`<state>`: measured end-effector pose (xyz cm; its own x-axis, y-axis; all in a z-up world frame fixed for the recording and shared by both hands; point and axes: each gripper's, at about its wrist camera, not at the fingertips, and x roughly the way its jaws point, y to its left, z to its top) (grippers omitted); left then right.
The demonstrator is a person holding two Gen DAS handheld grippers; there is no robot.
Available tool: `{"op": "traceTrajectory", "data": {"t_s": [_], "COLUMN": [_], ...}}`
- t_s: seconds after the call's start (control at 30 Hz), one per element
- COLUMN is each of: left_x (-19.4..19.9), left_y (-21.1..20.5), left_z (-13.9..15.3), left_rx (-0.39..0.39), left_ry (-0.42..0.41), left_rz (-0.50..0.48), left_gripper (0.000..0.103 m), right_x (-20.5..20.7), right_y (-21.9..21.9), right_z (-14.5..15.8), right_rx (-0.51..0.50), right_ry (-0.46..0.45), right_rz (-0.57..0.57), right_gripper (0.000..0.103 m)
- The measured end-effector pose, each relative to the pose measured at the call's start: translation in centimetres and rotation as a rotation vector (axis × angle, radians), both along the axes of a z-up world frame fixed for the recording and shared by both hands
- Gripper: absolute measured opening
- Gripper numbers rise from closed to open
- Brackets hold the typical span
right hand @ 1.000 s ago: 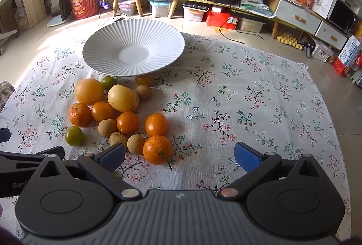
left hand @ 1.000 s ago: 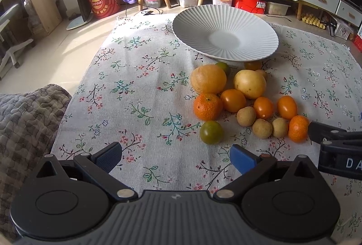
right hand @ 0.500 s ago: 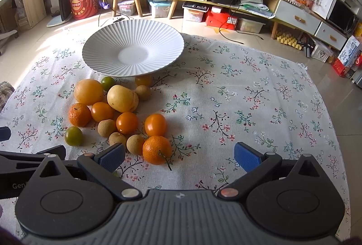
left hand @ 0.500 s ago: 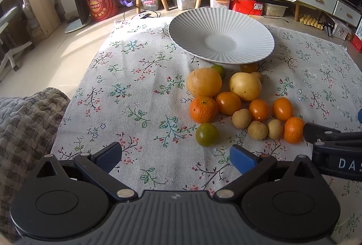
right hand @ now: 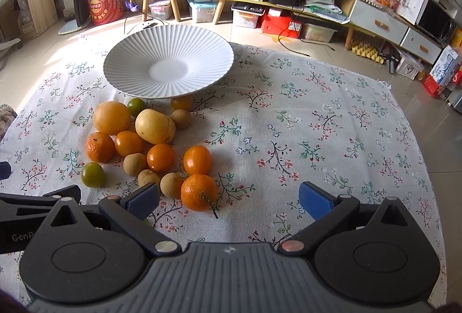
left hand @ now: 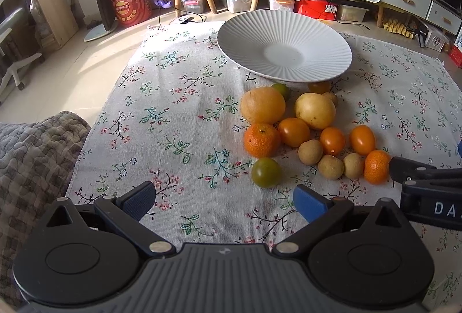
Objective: Organize fruits
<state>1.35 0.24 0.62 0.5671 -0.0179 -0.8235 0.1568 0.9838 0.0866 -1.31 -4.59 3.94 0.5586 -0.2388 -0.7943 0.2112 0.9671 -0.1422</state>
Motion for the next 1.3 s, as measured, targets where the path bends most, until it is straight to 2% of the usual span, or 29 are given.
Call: {"op": "traceTrajectory", "data": {"t_s": [0.5, 0.63, 0.77, 0.83, 0.93, 1.13, 1.23, 1.3], "left_x": [0.2, 0.7, 1.2, 1.9, 3.1, 5.5, 6.8, 7.4], "left_y": [-0.2, 0.2, 0.3, 0.3, 0.5, 0.6, 0.6, 0.6], "left_z": [0.2, 1.1, 2.2, 2.1, 1.8, 1.2, 0.3, 0.0], "left_rx": [0.01, -0.009, 0.018, 0.039, 0.042, -0.05, -0.077, -0.109], "left_ry": [-0.028, -0.083, -0.162, -0.175, -0.148, -0.067, -0.027, 0.001], "left_rz": [-0.005, -0.003, -0.054, -0.079, -0.094, -0.178, -0.205, -0.214], "left_gripper": [0.094, 0.094, 0.094, 0.094, 0.094, 0.094, 0.094, 0.094], "right_x": [-0.1, 0.1, 1.1, 1.5, 2.5, 4.8, 5.9, 6.1], "right_y": [-0.1, -0.4, -1.2, -1.8, -3.0, -4.2, -5.2, -5.7], "right_z": [0.4, 0.5, 0.9, 1.1, 1.1, 1.1, 0.5, -0.3], "right_rx": [0.001, -0.004, 0.002, 0.037, 0.138, 0.287, 0.442, 0.5], "right_ry": [-0.012, -0.055, -0.057, -0.065, -0.035, 0.014, 0.011, -0.001], "right_rz": [-0.003, -0.005, 0.016, 0.02, 0.035, 0.067, 0.066, 0.054], "right_gripper": [0.103, 0.103, 0.103, 0.103, 0.103, 0.103, 0.103, 0.102]}}
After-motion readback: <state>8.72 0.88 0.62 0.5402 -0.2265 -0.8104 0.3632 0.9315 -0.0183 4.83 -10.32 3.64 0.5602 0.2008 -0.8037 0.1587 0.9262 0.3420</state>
